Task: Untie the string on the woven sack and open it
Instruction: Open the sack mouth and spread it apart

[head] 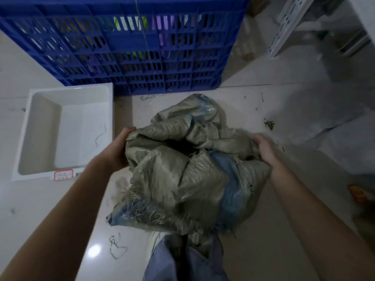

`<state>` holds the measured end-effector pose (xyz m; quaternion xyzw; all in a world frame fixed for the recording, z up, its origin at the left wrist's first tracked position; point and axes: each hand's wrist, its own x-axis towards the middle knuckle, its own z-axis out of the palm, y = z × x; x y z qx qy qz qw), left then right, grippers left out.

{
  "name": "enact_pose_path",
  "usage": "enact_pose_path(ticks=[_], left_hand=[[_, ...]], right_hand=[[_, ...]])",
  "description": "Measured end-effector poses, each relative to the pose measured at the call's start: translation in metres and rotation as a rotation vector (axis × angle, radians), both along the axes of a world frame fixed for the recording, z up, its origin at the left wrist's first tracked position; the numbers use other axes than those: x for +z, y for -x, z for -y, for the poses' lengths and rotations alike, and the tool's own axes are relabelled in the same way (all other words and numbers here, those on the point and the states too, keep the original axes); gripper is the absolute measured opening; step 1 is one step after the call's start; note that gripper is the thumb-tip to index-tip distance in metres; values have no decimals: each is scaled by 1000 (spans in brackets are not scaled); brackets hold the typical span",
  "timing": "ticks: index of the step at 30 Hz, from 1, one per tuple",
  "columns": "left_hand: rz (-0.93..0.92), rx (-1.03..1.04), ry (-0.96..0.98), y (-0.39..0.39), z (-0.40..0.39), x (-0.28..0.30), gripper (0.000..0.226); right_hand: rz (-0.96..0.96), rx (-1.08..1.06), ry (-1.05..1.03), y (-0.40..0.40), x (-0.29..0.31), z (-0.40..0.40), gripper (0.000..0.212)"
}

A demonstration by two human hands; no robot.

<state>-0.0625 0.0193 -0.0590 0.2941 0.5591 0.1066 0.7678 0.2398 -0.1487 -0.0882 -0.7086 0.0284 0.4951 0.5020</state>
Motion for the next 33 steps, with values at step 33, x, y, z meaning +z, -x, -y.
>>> enact_pose_path(ticks=[33], left_hand=[[-175, -1586, -1935, 22, 49, -5, 43]], right_hand=[[298, 1880, 273, 40, 39, 12, 58]])
